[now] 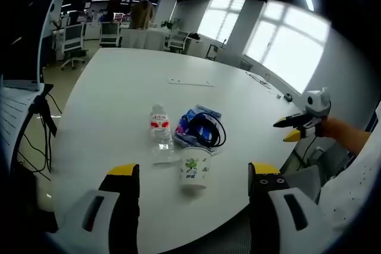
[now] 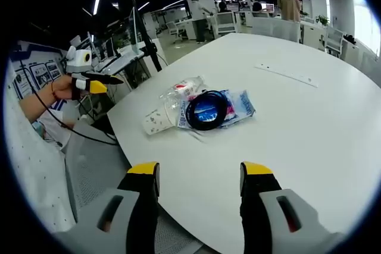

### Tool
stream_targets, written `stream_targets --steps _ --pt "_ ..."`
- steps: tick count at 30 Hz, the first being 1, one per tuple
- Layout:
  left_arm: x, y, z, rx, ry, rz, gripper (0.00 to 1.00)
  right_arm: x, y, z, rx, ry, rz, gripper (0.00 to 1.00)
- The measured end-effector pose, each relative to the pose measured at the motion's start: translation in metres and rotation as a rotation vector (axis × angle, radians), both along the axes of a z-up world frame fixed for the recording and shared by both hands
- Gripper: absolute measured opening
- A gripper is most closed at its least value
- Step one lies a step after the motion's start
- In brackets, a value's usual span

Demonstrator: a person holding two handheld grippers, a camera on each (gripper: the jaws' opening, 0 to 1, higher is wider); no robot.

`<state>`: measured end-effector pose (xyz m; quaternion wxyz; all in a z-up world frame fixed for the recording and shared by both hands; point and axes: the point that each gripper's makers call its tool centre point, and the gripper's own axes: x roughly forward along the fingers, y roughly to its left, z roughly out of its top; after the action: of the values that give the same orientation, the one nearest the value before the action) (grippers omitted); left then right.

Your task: Arrange the tabletop items into an orderly group along one side of the table until the central work area is clear of visible clutter.

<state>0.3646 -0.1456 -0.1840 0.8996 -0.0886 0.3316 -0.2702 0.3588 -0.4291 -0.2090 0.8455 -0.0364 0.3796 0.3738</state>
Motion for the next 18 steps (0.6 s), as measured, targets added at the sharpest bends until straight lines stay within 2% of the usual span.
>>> stream_targets --steps 18 --pt "0.0001 -0.0016 -0.0002 -0.001 -0.001 -0.005 0.75 -0.0011 -0.0013 0.0003 -0.001 0.0 0.0 0.53"
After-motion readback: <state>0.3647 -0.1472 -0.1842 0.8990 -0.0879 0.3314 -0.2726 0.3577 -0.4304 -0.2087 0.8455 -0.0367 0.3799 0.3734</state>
